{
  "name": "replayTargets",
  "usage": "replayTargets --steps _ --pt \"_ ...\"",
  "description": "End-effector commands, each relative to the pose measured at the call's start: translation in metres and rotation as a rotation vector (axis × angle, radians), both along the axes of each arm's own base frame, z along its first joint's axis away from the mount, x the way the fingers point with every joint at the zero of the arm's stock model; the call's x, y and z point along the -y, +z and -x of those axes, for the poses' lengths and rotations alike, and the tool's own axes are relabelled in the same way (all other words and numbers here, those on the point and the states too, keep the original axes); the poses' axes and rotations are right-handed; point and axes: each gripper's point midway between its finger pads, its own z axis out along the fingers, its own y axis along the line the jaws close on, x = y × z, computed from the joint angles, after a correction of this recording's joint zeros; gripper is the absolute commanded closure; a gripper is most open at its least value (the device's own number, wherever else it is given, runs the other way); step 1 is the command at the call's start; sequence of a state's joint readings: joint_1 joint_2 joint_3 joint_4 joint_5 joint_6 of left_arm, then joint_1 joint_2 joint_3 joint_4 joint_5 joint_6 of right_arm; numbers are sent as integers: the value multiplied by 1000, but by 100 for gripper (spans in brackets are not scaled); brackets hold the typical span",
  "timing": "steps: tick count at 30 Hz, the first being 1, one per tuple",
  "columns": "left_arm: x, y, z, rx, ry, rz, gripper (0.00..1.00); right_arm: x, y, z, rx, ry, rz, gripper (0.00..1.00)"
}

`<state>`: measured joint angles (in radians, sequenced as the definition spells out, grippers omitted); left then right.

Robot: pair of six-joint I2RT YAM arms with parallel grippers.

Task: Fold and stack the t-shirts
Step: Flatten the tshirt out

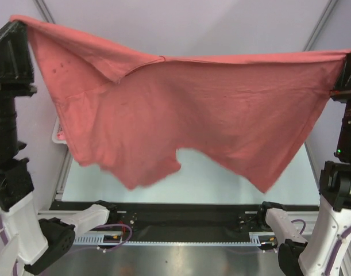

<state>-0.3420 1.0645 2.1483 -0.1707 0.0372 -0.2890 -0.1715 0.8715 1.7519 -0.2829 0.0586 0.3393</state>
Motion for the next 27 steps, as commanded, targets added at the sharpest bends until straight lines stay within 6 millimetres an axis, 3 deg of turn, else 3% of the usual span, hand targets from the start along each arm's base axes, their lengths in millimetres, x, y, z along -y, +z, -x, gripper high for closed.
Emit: replayTargets --steps 1,3,4,6,7,9,10,11,12,14,15,16,17,18,19,20,21,22,23,24,25,26,27 --pt "16 -32 -98 -186 93 -26 100 13 -35 -59 -146 -14 -33 100" --pt "23 -44 -125 -227 116 -52 100 15 -48 -83 -179 -3 -38 100" --pt "33 -58 -155 -273 126 -77 100 17 -68 -102 -228 5 -42 100" --pt "42 -82 -193 -328 160 -114 100 21 -92 -132 -280 11 -43 100" --pt "45 -95 -211 -352 178 -129 100 22 -121 -150 -343 17 -46 100" --pt "53 -138 -266 -427 226 -171 100 28 -153 -174 -398 10 -49 100" --pt "50 -152 -285 -456 247 -178 100 32 -179 -193 -451 7 -62 100" --pt "58 -188 -325 -530 249 -206 100 36 -220 -208 -529 0 -73 100" --pt "57 -202 -343 -550 247 -221 100 37 -232 -219 -533 3 -71 100" --pt "64 -239 -381 -613 230 -247 100 42 -295 -251 -666 9 -75 100" --pt "72 -280 -416 -683 213 -262 100 45 -309 -263 -683 5 -74 100" --pt "75 -294 -432 -689 197 -264 100 50 -343 -281 -749 -3 -87 100" --pt "79 -311 -448 -716 185 -256 100 53 -357 -294 -770 0 -93 100" --pt "91 -355 -482 -775 155 -279 100 58 -367 -305 -785 -2 -95 100" --pt "100 -371 -494 -793 122 -292 100 58 -377 -316 -804 12 -86 100" --pt "106 -391 -509 -827 102 -279 99 62 -416 -333 -885 13 -91 100" --pt "110 -391 -520 -818 88 -260 100 64 -409 -347 -886 15 -81 100" --pt "117 -444 -543 -893 72 -266 100 67 -424 -357 -926 16 -68 100" --pt "123 -454 -551 -906 42 -250 100 70 -431 -366 -944 16 -64 100" --pt "128 -443 -557 -874 28 -231 100 75 -455 -378 -1004 13 -73 100" --pt "131 -477 -568 -921 19 -231 100 82 -461 -383 -1015 7 -75 100" --pt "135 -485 -571 -932 -2 -211 100 88 -468 -387 -1032 0 -79 100" --pt "136 -489 -573 -927 -8 -202 100 91 -492 -390 -1084 0 -91 100"
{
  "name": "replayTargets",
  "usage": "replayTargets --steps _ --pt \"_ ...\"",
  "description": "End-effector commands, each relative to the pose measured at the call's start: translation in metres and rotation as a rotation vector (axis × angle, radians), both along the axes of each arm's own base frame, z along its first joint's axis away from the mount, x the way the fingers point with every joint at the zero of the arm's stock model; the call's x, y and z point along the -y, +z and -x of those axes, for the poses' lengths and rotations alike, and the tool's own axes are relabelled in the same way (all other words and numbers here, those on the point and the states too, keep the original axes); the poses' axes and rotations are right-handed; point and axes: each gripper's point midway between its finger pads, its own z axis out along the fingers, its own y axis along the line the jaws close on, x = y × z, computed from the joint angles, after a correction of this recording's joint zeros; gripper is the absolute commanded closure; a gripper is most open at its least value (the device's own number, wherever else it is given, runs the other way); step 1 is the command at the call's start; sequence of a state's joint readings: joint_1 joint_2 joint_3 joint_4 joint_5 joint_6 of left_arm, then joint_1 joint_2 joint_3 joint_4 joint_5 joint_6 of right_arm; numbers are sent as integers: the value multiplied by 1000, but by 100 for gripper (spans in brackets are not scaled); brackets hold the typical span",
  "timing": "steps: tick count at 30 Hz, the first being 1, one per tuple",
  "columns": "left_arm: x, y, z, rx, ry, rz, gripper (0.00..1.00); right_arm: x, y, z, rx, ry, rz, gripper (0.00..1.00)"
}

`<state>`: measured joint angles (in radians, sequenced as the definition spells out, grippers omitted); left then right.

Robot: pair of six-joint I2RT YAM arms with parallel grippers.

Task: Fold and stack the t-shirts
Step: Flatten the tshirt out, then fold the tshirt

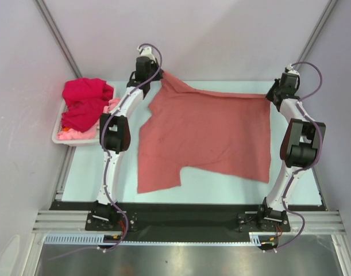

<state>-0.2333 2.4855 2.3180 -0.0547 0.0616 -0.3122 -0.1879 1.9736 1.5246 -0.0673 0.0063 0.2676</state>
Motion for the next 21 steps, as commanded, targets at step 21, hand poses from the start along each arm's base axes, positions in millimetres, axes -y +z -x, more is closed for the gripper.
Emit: replayTargets --steps 21 --pt "37 38 43 -64 -76 151 100 42 -32 3 -192 -59 -150 100"
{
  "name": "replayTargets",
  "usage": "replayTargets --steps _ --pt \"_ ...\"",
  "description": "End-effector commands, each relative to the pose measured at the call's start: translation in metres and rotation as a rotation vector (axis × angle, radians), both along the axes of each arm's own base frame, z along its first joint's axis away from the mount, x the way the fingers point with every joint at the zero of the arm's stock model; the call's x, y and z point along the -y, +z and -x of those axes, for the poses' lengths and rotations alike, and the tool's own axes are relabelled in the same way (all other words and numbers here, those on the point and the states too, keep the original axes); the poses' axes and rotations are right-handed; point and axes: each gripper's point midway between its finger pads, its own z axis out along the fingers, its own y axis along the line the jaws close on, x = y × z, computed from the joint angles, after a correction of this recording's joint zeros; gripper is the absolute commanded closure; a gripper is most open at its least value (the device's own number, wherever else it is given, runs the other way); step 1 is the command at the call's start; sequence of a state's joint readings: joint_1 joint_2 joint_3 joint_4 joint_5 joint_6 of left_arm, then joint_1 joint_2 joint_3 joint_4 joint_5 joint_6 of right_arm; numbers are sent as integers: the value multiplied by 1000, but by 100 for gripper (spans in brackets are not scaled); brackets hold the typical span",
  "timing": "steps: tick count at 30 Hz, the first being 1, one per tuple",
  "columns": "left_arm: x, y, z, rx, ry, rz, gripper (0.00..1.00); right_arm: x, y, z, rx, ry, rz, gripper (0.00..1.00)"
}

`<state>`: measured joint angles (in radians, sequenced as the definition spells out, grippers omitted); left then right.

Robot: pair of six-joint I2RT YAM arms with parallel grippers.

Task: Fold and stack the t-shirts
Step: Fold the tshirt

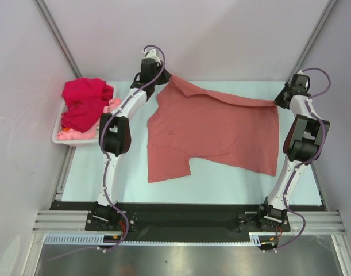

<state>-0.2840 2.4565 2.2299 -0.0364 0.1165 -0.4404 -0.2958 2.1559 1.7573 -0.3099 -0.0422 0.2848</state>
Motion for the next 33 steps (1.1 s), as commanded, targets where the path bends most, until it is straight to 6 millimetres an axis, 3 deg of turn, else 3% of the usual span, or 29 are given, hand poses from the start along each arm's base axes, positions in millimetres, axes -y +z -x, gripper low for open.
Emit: replayTargets --steps 1,2,3,4,5,6,12,17,26,33 --pt "-9 54 25 6 -6 37 100 -13 12 5 -19 11 -73 100" --pt "-8 68 34 13 -19 47 100 -12 13 8 -23 5 -88 100" --pt "-10 52 41 -38 -18 36 100 -15 9 13 -47 7 -110 100" --pt "-13 50 47 -57 -12 33 100 -18 9 15 -54 16 -141 100" --pt "-16 62 56 -58 -5 37 100 -19 8 18 -65 17 -159 100" --pt "-20 47 64 -104 0 24 100 -23 4 25 -96 16 -175 100" --pt "-29 41 98 -207 -16 34 100 -24 -1 51 -151 5 -200 100" --pt "-28 32 119 -280 -45 33 100 -21 1 59 -174 25 -202 100" --pt "-23 0 121 -388 -74 34 100 -16 8 68 -190 36 -182 100" --pt "-28 -20 122 -453 -45 24 100 -15 1 81 -237 8 -184 100"
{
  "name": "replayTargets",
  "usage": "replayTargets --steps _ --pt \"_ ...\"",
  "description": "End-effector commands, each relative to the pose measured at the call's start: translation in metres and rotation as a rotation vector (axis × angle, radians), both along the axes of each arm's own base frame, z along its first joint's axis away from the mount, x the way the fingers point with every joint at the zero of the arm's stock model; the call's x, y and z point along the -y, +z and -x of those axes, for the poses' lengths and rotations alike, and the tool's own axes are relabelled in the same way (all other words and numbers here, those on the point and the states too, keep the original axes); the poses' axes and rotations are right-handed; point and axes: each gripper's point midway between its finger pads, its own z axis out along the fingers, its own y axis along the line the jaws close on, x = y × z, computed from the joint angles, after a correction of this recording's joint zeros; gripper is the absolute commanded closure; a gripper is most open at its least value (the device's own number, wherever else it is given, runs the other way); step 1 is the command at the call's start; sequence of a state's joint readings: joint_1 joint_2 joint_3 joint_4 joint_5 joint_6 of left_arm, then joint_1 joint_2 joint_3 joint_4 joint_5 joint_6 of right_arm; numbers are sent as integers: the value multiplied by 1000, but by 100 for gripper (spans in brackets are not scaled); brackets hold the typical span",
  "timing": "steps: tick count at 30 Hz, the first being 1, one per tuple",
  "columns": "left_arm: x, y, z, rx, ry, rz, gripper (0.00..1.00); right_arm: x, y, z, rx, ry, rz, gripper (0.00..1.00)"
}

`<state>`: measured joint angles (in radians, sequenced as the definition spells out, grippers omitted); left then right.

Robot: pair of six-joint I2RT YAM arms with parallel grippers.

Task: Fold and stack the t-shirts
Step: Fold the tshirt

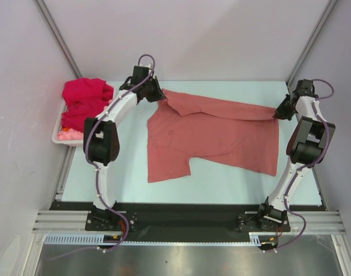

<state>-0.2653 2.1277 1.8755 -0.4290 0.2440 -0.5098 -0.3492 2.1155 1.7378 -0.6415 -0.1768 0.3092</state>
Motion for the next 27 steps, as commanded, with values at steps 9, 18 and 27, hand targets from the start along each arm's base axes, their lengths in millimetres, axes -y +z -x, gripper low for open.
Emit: replayTargets --steps 9,18,27 --pt "-13 -19 -3 -98 48 11 100 5 23 15 8 -21 32 100" --pt "-18 -34 4 -144 46 -9 99 12 17 23 -33 -40 65 96" --pt "-18 -44 8 -168 33 -13 99 11 7 26 -57 -50 60 97"
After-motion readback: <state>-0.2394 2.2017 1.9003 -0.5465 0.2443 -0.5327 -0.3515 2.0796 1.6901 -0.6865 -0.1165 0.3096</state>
